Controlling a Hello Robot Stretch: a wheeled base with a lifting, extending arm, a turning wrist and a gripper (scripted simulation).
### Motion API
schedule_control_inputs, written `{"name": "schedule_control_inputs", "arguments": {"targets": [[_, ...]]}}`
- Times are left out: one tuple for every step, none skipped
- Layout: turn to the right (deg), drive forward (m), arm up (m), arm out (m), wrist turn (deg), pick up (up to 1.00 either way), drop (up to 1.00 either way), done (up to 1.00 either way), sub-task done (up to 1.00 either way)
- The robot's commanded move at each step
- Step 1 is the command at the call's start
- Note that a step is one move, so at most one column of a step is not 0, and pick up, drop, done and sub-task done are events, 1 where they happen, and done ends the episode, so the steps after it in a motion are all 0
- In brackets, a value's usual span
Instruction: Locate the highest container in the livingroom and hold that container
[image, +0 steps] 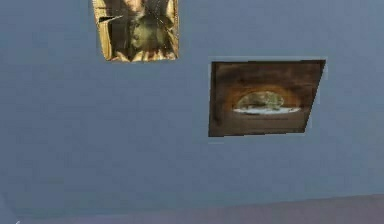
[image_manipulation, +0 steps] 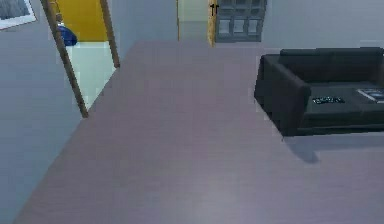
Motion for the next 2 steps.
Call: {"name": "schedule_control_inputs", "arguments": {"targets": [[-45.0, 0.00, 0.00, 0.00, 0.0, 0.00, 0.00, 0.00, 0.00], [-18.0, 0.00, 0.00, 0.00, 0.0, 0.00, 0.00, 0.00, 0.00]]}}
